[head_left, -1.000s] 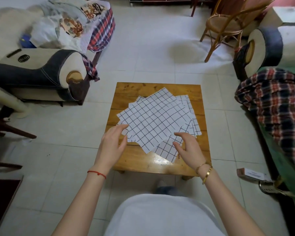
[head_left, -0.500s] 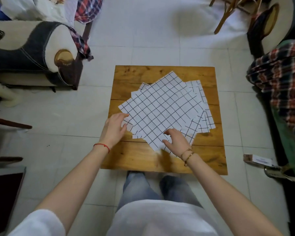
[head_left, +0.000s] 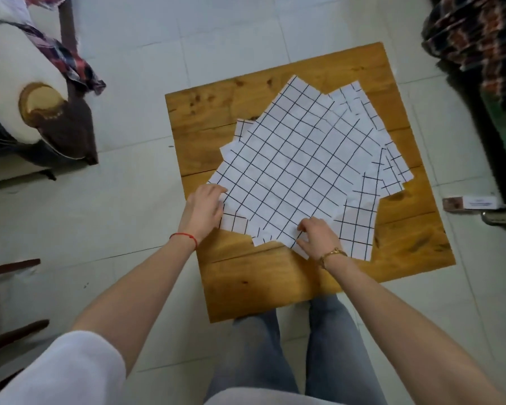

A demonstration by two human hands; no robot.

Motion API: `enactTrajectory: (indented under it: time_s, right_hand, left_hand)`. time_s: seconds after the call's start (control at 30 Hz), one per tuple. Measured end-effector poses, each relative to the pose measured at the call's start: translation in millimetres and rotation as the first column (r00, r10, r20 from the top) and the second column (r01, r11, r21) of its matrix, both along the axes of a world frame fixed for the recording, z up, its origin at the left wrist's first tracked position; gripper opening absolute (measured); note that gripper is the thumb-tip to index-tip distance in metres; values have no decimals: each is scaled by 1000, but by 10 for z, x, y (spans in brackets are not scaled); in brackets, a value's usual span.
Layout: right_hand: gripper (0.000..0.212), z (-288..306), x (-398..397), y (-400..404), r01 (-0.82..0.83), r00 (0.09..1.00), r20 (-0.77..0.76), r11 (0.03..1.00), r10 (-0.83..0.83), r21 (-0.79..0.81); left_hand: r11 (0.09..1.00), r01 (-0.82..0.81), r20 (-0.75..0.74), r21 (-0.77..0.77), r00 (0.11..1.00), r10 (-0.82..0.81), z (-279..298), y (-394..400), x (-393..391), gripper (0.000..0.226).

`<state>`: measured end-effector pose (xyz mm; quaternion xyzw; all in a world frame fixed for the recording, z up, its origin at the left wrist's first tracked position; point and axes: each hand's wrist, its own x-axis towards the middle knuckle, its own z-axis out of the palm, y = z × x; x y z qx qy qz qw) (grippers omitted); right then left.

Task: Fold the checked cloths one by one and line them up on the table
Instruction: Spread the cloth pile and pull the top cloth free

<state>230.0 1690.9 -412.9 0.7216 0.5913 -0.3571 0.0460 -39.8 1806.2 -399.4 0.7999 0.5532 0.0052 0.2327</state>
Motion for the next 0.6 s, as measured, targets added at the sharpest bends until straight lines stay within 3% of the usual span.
enactTrajectory:
  time_s: [0.4, 0.6]
  right_hand:
    - [43, -696, -235, -24, -62, 989, 127, 994, 73, -90]
    - [28, -796, -218, -48, -96, 982, 160, 995, 100, -28]
  left_hand:
    - [981, 169, -66, -91, 982, -175, -822, 404, -387, 33]
    - [985, 165, -51, -58, 984, -168, -950, 448, -419, 32]
